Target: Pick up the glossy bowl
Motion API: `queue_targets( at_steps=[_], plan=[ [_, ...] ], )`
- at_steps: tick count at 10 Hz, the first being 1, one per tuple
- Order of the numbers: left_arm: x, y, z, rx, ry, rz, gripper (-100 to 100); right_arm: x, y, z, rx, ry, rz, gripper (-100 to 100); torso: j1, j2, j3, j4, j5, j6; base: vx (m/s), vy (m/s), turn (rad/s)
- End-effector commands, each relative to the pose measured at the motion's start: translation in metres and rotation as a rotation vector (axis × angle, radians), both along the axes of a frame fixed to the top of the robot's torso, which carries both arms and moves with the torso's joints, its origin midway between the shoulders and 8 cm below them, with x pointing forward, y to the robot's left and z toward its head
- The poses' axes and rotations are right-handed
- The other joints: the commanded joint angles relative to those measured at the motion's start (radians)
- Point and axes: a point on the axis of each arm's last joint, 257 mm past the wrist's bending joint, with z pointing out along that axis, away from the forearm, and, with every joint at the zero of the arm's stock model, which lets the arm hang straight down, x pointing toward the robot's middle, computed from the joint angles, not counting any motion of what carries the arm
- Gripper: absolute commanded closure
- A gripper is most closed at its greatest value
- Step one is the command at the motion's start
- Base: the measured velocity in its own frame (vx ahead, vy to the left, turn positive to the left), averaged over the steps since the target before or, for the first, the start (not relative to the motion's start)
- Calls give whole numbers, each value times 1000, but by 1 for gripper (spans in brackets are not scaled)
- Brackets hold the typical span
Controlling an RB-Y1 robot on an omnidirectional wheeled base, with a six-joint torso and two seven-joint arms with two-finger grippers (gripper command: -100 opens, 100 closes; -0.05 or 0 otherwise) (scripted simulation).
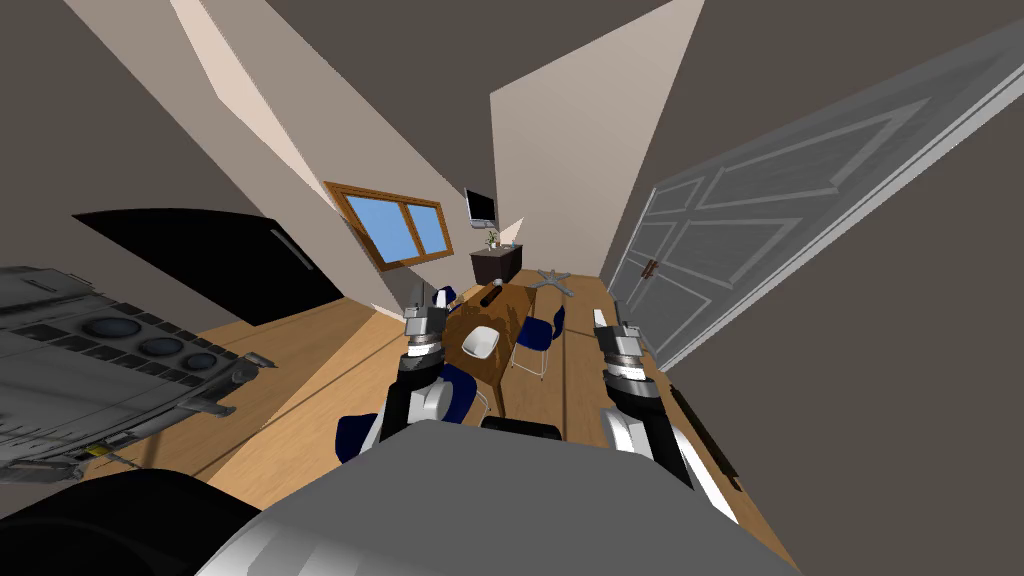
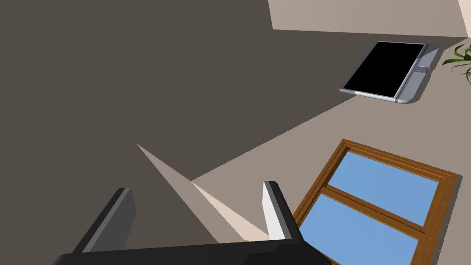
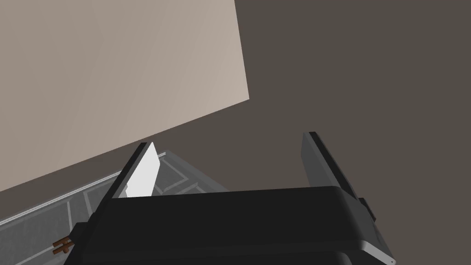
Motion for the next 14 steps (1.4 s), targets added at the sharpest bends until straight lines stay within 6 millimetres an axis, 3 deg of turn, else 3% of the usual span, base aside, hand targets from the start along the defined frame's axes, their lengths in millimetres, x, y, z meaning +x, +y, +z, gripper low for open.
queue_targets(
  at_steps=[1, 6, 14],
  plan=[
    [6, -5, -5, 35, 23, -18, -100, 0, 0, 0, 0, 0, 0, 0, 0, 0, 0, 0, 0, 0, -7, 17, 11],
    [43, -19, -35, 149, 161, -63, -100, 0, 0, 0, 0, 0, 0, 0, 3, 2, 1, 1, 1, 0, -29, 49, -31],
    [55, -20, -46, 164, 210, -65, -100, 0, 0, 0, 0, 0, 0, 0, 0, 0, 0, 0, 0, 0, -3, 3, -9]
  ],
)
